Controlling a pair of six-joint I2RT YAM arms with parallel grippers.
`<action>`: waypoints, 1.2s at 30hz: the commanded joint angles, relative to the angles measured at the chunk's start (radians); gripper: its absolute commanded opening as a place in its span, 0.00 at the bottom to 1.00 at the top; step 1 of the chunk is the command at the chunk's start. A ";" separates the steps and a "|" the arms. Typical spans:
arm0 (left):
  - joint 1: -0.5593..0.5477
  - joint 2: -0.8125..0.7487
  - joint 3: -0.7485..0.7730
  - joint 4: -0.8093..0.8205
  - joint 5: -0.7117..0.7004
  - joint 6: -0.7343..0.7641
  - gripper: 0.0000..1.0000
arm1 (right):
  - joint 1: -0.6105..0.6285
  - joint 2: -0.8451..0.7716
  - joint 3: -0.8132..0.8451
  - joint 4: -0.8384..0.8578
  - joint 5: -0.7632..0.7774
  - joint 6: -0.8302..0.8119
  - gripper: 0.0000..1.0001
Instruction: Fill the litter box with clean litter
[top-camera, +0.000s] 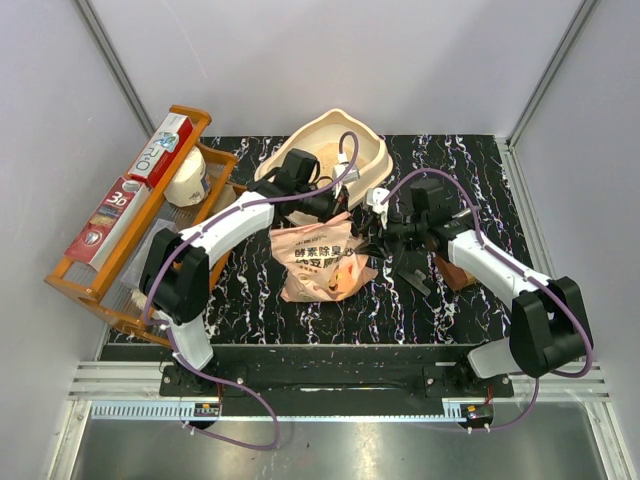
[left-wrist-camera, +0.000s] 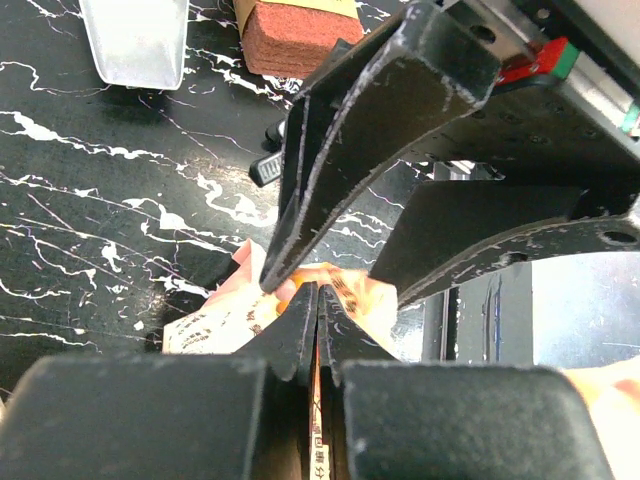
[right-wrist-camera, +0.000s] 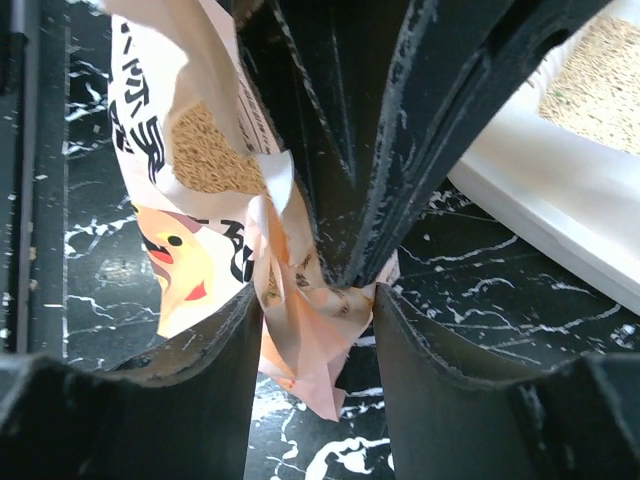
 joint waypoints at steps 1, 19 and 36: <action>0.018 -0.028 0.016 0.008 0.036 0.008 0.00 | 0.003 0.010 0.046 0.027 -0.134 0.043 0.52; 0.034 -0.003 0.053 -0.015 0.055 0.016 0.00 | -0.003 0.005 0.023 0.070 -0.056 0.069 0.56; 0.035 0.007 0.068 -0.038 0.070 0.028 0.00 | -0.034 0.028 0.087 -0.017 -0.196 0.074 0.60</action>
